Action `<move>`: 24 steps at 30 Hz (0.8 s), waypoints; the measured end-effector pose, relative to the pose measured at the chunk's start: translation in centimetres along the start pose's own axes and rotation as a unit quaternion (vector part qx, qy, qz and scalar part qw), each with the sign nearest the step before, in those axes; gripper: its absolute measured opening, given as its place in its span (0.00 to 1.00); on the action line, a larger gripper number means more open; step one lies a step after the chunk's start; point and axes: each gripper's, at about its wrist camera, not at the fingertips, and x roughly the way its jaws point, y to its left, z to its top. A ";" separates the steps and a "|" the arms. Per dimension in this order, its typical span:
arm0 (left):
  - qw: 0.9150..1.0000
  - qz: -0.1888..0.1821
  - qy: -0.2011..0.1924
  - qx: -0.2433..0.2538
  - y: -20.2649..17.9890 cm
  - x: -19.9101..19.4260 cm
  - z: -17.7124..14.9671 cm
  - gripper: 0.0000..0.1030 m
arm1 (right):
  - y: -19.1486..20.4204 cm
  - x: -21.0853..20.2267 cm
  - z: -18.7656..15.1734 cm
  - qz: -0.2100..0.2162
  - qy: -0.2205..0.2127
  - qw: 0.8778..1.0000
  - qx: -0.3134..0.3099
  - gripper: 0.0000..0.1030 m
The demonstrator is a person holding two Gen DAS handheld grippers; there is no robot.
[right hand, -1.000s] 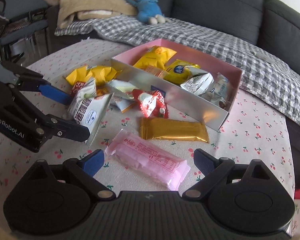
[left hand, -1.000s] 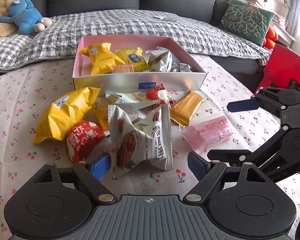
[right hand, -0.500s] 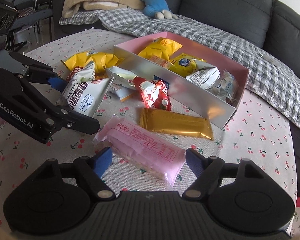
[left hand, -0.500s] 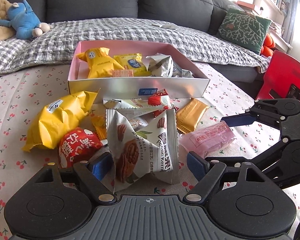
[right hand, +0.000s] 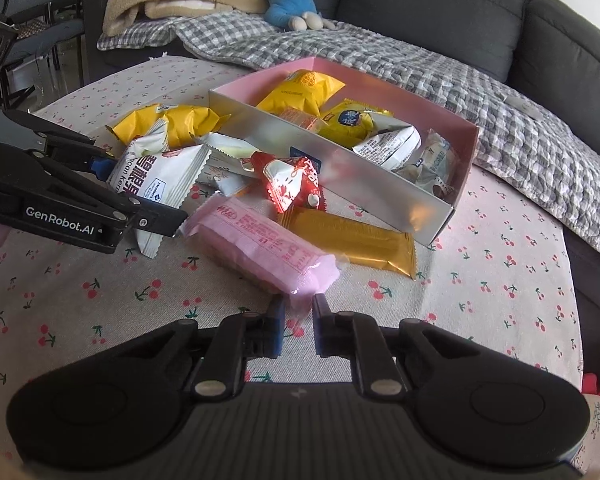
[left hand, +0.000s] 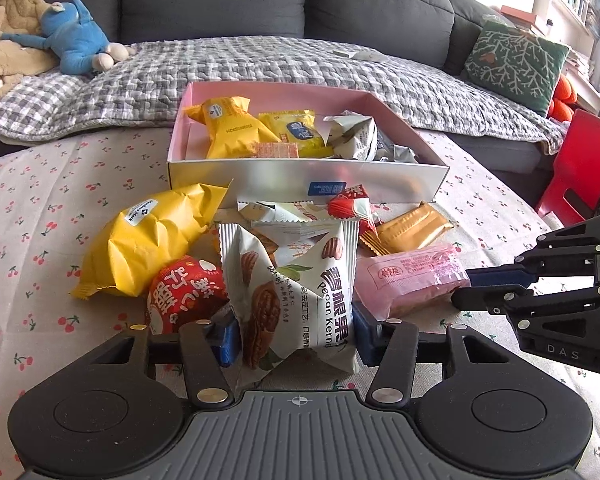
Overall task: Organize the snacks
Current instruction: 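Lift both held packets up off the pile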
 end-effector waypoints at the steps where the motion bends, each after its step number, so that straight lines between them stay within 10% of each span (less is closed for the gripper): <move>1: 1.000 0.001 0.001 -0.002 0.1 0.0 0.0 0.50 | -0.1 0.0 0.0 0.001 0.001 1.000 0.004 0.10; 8: 1.000 0.002 0.012 -0.003 -0.1 -0.4 -0.1 0.49 | -0.3 -0.7 0.0 0.028 0.008 0.999 0.020 0.10; 14: 1.000 0.004 0.018 -0.001 -0.2 -0.6 -0.2 0.49 | 0.7 -1.2 -0.2 0.030 -0.009 1.000 -0.002 0.48; 24: 0.999 0.005 0.028 -0.022 0.8 -0.7 -0.1 0.49 | 2.0 0.0 1.7 -0.005 -0.055 0.996 -0.074 0.66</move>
